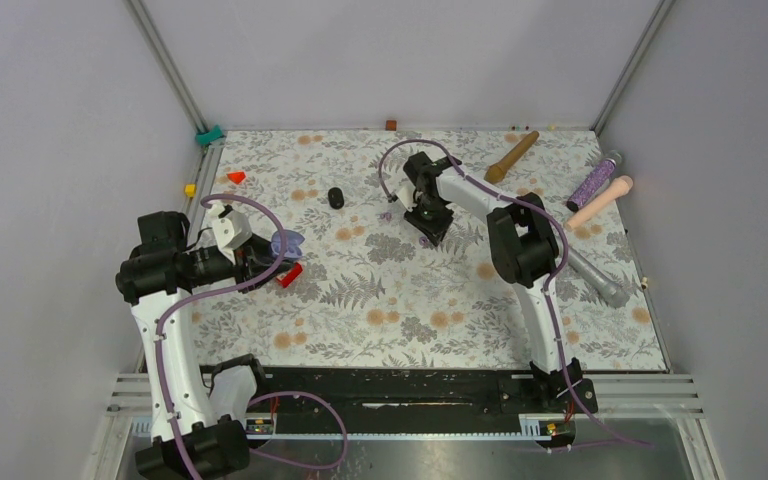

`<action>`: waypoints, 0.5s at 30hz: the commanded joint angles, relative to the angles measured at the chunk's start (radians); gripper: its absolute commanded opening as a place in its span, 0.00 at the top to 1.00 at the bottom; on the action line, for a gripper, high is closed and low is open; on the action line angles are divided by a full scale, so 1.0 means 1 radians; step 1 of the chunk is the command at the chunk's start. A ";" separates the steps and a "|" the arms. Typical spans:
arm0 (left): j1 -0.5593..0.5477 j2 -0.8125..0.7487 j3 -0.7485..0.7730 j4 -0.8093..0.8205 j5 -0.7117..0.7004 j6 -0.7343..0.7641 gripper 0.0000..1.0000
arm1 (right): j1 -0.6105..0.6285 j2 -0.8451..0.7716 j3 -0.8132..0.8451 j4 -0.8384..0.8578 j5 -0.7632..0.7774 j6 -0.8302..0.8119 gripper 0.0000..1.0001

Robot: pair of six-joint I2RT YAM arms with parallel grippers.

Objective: Insert the wireless bluetooth earbuds into the charging case
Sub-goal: Move the earbud to the center of the board.

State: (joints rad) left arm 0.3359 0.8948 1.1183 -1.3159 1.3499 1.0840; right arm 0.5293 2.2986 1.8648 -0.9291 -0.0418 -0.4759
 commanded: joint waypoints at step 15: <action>0.024 -0.008 -0.005 0.008 0.062 0.034 1.00 | 0.013 0.091 0.187 -0.046 0.072 0.050 0.69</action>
State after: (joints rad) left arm 0.3504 0.8944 1.1183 -1.3159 1.3525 1.0843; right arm 0.5320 2.3604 1.9858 -0.9058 0.1032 -0.4366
